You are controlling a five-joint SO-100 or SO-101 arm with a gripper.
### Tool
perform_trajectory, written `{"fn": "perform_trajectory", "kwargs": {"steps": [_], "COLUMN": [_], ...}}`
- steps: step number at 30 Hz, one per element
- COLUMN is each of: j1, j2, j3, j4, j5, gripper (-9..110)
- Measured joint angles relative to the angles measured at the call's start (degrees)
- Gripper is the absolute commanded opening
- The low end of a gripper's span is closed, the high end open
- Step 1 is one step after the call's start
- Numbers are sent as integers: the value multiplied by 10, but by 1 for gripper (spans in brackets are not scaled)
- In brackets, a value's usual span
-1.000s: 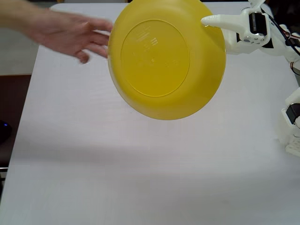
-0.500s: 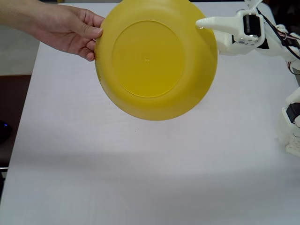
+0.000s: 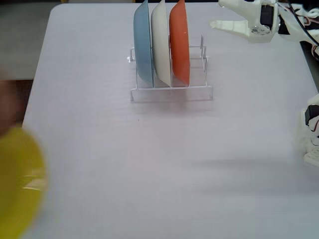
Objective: Would you please take all the plates for me?
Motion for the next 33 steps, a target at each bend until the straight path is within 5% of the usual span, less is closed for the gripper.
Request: {"fn": "perform_trajectory", "kwargs": {"steps": [7,11,18,23,33], "j1": [109,148,194,212,215], "j2": [-99,-200,-348,-407,-454], "j3": [-40,-109,-244,-312,-330], "j4": [74,110,156,166,166], "j5": [22,21,-11,-32,-2], "gripper": [0,0,35,39,26]}}
